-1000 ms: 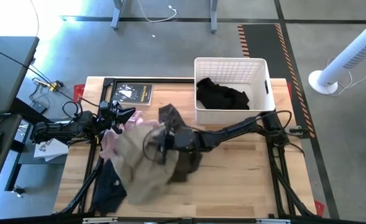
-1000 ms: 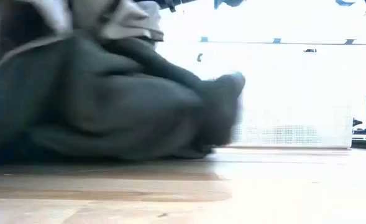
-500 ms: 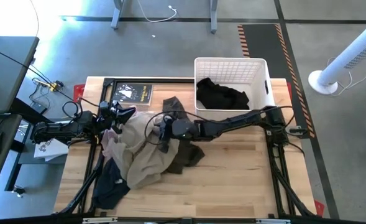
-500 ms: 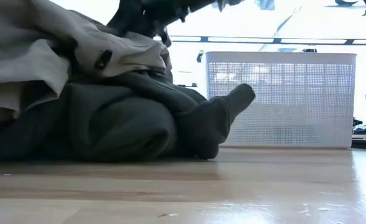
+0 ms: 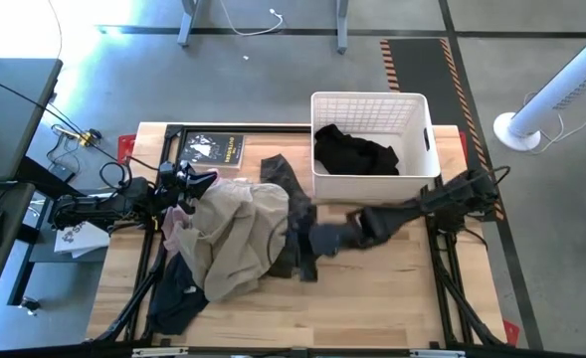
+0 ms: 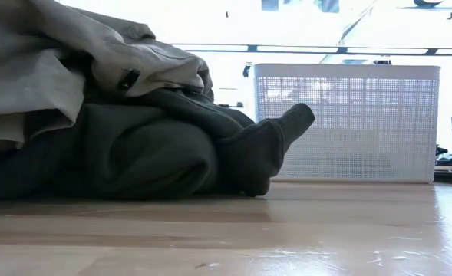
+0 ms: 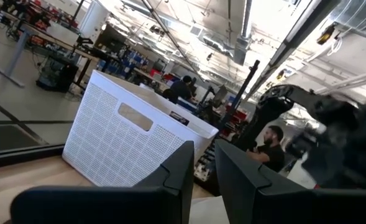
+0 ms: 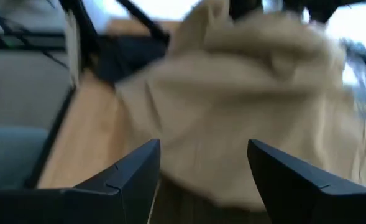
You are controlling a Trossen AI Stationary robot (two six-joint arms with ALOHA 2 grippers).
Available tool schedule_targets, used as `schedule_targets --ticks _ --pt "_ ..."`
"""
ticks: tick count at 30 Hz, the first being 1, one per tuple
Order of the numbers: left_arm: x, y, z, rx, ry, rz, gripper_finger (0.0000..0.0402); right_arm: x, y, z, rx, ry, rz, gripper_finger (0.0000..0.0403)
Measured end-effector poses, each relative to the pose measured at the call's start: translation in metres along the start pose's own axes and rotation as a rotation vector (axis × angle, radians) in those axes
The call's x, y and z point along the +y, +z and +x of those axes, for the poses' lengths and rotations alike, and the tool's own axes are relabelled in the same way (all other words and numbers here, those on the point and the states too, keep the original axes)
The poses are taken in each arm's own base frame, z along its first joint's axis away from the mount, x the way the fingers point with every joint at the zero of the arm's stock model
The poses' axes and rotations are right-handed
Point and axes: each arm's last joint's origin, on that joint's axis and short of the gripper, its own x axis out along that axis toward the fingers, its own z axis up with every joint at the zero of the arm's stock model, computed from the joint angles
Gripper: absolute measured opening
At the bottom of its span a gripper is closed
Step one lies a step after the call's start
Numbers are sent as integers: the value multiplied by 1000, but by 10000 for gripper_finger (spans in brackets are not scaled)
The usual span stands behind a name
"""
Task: Sort clothes
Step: Put the black shorts into the laundry bin
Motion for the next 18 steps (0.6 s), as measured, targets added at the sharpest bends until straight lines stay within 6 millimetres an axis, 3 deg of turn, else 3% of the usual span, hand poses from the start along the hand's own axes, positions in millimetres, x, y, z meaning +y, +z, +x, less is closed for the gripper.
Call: schedule_targets --ticks 4,7,13,18 --pt "0 0 0 0 -1 -6 62 15 -23 21 103 -85 -11 240" --pt "0 0 0 1 -2 -9 62 16 -40 54 156 -104 -12 240" --pt "0 0 0 5 -9 -9 62 -13 -88 126 340 -151 60 240" --pt "0 -1 0 14 -16 -7 62 -31 -121 162 453 -167 129 235"
